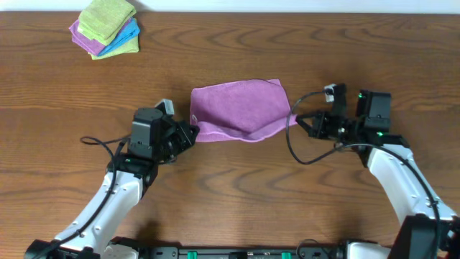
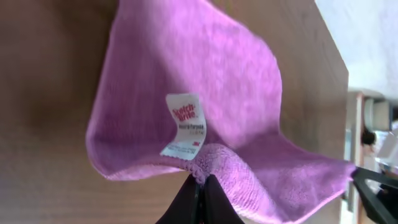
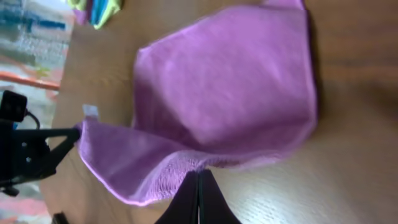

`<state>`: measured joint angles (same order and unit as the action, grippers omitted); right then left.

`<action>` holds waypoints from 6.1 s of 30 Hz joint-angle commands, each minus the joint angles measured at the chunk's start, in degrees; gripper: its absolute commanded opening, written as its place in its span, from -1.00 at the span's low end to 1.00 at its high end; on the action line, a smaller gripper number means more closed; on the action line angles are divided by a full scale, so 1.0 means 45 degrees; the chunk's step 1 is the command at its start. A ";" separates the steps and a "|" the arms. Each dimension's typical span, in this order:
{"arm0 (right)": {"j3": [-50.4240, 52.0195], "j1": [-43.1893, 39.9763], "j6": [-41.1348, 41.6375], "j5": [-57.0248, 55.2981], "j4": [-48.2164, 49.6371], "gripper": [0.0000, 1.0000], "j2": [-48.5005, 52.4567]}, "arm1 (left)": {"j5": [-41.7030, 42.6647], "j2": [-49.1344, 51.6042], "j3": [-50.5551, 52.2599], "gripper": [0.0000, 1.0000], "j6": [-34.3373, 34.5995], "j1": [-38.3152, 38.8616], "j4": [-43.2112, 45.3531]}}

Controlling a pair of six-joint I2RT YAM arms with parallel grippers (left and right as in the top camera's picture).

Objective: Fold the cloth

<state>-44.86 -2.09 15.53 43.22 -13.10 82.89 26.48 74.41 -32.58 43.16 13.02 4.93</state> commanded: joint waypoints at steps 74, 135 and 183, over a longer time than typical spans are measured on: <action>-0.7936 0.1005 0.0131 -0.2924 -0.4303 -0.18 0.7082 | -0.0957 0.7640 -0.9413 0.02 -0.4760 -0.1579 -0.6708; -0.8840 0.0840 -0.0325 -0.1486 -0.4847 0.95 0.8344 | -0.5323 1.0205 -1.0948 -0.88 -0.7592 0.0782 -0.8000; -0.9340 0.0933 0.0937 0.1083 -0.2166 -0.97 1.1623 | -0.4979 1.0205 -1.0948 -0.89 -0.7538 0.0777 -0.7995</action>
<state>-86.30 1.30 18.72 48.45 -22.41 132.38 3.92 119.17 -82.13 10.02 16.67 -30.87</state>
